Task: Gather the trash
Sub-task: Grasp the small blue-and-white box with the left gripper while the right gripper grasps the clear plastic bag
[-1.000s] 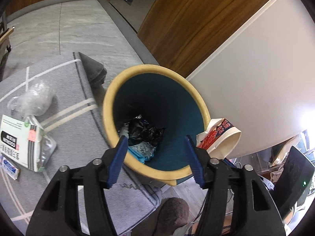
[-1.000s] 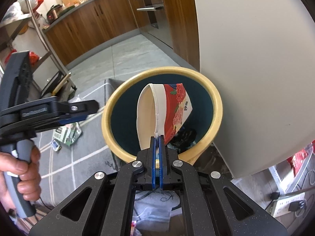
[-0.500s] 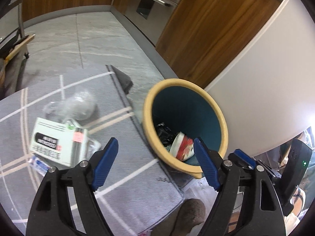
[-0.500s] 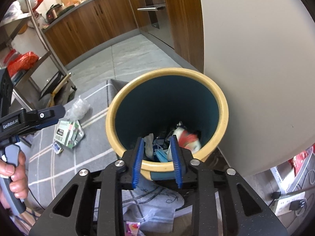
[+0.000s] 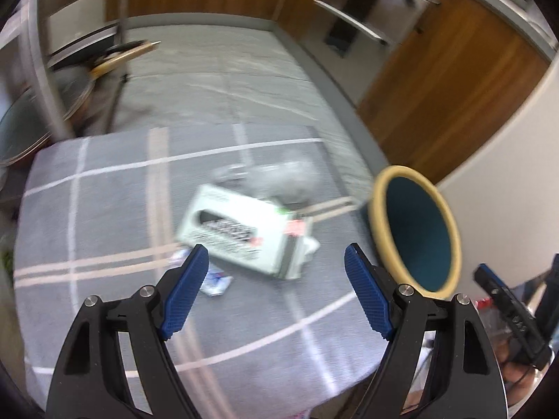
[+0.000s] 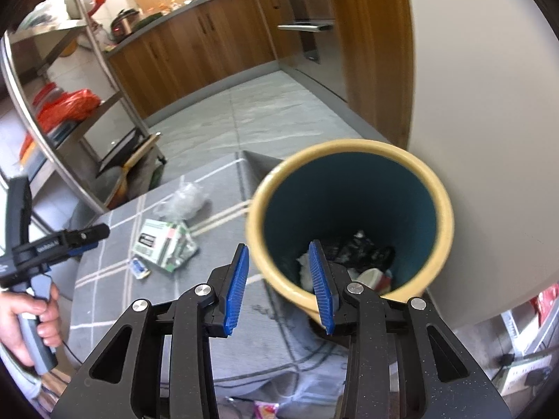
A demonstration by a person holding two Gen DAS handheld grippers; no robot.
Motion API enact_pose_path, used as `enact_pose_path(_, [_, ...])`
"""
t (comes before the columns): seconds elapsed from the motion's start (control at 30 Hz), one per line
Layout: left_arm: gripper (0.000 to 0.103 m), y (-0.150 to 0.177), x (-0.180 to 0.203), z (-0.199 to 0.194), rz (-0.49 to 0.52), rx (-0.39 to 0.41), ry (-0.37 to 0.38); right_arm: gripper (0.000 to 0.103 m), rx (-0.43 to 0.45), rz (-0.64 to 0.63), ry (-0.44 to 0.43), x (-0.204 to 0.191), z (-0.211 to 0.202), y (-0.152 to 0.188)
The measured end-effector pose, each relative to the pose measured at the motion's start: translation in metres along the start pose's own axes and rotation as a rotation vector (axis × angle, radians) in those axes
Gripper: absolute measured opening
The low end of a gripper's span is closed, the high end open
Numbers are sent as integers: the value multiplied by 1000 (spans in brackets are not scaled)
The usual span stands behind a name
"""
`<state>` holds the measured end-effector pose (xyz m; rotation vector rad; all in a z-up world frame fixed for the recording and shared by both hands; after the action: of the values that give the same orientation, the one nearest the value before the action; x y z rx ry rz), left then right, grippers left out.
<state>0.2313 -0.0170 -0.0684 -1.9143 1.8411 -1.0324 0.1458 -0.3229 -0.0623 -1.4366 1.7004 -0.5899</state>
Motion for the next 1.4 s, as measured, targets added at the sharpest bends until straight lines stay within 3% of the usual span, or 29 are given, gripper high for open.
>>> enact_pose_path(0.23, [79,20,-50,19,-58,-61,-76,38,-8,-25,-44,-25,5,1])
enact_pose_path(0.53, [70,37,-62,61,-54,-162,-158,38,-27,-55,-44,-38,10,7])
enact_pose_path(0.83, [67,36,-65,87,-31,-156,-198,38,-42,-75,-42,-42,14,11])
enact_pose_path(0.97, [43,33,-67,89,-2,-145,-231,38,-46,-83,-45,-47,16,12])
enact_pose_path(1.13, [31,37,-70,82,-23,-157,-217,38,-50,-88,-53,-51,18,13])
enact_pose_path(1.27, [15,37,-71,73,-39,-161,-190,38,-53,-94,-63,-56,19,13])
enact_pose_path(1.3, [6,37,-71,72,-50,-166,-177,38,-54,-96,-67,-58,20,13])
enact_pose_path(1.4, [6,40,-74,70,-83,-172,-152,38,-60,-102,-77,-63,23,14])
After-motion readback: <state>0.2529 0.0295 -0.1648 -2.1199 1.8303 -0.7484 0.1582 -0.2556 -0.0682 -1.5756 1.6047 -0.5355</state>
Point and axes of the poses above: each gripper's, at about its wrist camera, not at the fingertips, and z roughly the way its jaws point, x to its right, y to its underside, the point moved 3 cm from there along z, roughly the way its jaws point, and after that the axes turned 12 degrees about x, right-handed, at the moved point
